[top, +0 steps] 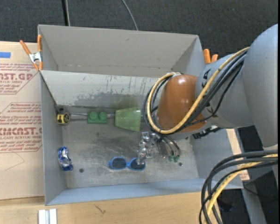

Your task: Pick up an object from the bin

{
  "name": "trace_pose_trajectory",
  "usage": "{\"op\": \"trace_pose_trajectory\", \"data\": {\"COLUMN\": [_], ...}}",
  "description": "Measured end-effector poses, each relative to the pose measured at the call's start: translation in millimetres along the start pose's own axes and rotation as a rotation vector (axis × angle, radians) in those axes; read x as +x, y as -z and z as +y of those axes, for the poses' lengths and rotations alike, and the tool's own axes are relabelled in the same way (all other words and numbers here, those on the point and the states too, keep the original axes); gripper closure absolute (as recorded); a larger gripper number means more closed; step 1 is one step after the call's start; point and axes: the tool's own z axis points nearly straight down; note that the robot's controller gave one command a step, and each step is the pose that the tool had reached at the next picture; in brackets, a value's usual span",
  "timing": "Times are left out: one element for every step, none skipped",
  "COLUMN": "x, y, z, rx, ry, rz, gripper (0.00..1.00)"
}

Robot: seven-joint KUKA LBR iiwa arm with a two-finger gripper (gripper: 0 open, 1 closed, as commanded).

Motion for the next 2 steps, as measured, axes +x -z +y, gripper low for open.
{"op": "trace_pose_trajectory", "data": {"x": [0.1,9.0], "y": [-0.2,-30.1], "z": [-0.4,31.2], "rx": [0.001,0.003], "ry": [0.0,0.058], "rz": [0.0,-0.013], "gripper": [0.0,0.0]}}
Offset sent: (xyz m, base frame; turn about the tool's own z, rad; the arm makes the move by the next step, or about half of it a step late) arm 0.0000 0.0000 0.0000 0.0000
